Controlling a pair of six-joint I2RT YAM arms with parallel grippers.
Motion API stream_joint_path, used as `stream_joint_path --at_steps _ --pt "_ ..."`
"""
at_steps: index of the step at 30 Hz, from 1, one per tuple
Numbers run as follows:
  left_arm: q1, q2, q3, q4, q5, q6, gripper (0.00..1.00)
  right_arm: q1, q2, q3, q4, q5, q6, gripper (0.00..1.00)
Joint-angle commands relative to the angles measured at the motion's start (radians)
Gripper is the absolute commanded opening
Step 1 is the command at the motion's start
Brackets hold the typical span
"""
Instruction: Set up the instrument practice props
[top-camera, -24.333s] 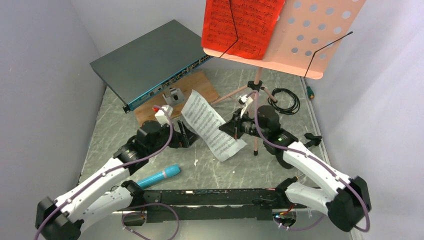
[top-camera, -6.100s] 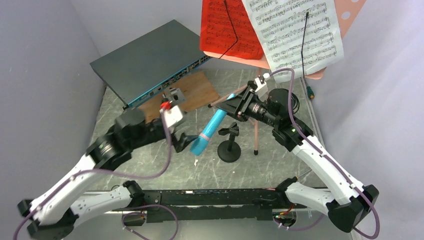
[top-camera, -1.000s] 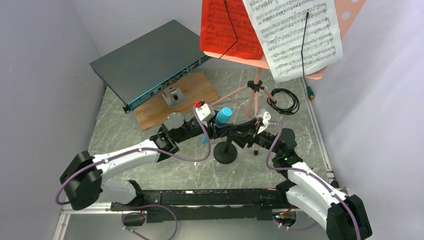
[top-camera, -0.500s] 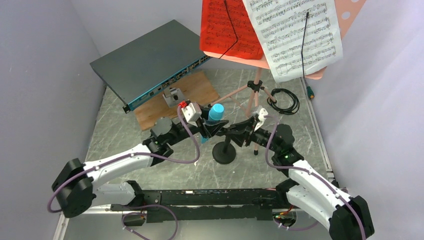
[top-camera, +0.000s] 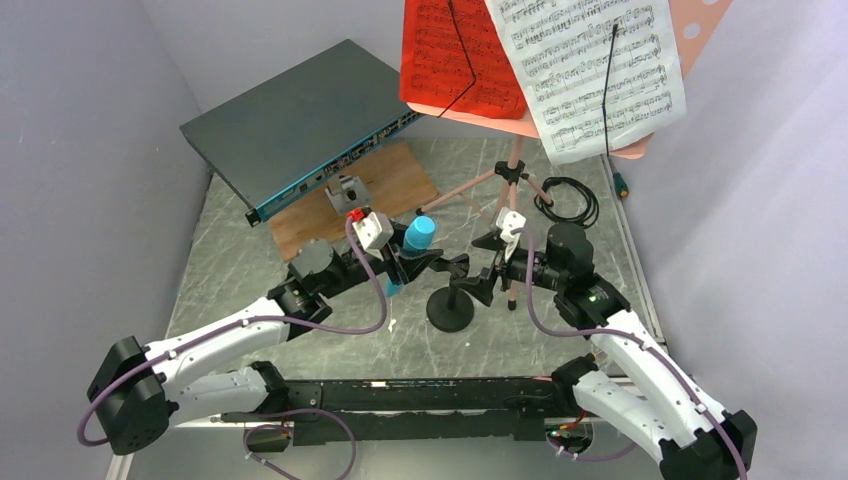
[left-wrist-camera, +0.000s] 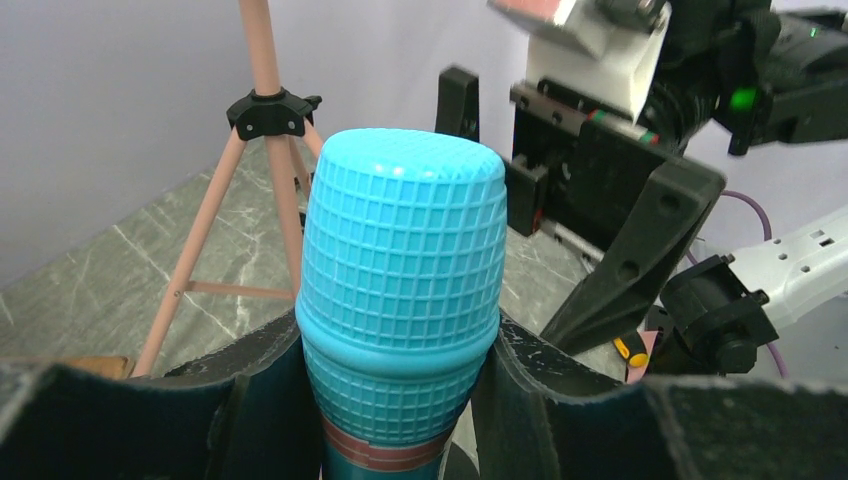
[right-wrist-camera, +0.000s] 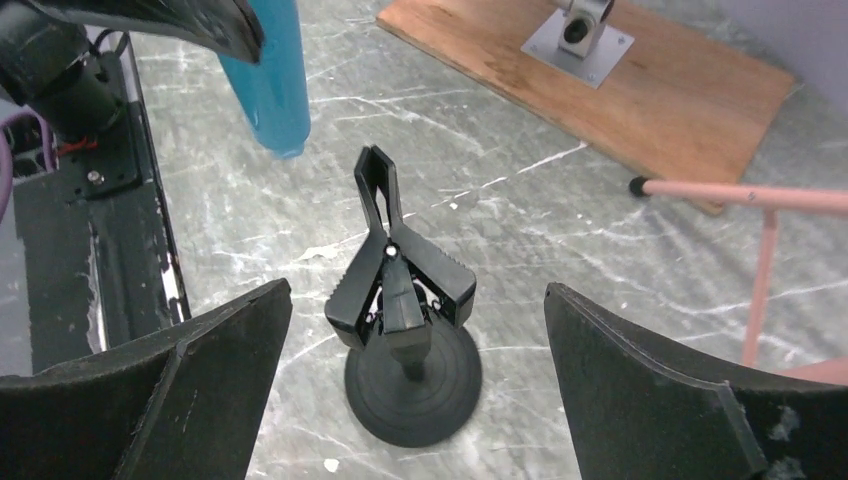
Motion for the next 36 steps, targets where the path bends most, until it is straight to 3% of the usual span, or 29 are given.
stream_joint_path --at_steps 1,5,13,19,24,30,32,35,36 --pt "0.016 -0.069 -0.031 0.075 0.023 -0.015 0.00 0.001 0.023 0.166 -0.239 -0.055 -0.275 1.00" --pt "0.047 -0.097 -0.062 0.115 0.033 -0.061 0.00 -0.008 0.110 0.243 -0.320 -0.104 -0.324 1.00" --pt "0.068 -0.102 -0.049 0.142 0.053 -0.097 0.00 -0.013 0.176 0.220 -0.258 -0.176 -0.314 0.95" --pt "0.068 -0.045 -0.046 0.220 0.049 -0.126 0.00 -0.013 0.180 0.175 -0.176 -0.124 -0.282 0.74" --pt "0.068 0.015 -0.022 0.276 0.061 -0.131 0.00 -0.013 0.169 0.133 -0.113 -0.109 -0.266 0.73" --pt "0.068 0.062 -0.006 0.318 0.061 -0.113 0.00 -0.013 0.156 0.096 -0.043 -0.109 -0.229 0.57" --pt "0.068 0.079 -0.009 0.347 0.062 -0.110 0.00 -0.014 0.145 0.079 -0.014 -0.113 -0.216 0.40" --pt "0.068 0.106 -0.023 0.406 0.054 -0.101 0.00 -0.013 0.140 0.081 -0.030 -0.120 -0.240 0.04" --pt "0.068 0.115 -0.025 0.421 0.046 -0.097 0.00 -0.013 0.138 0.082 -0.042 -0.120 -0.248 0.00"
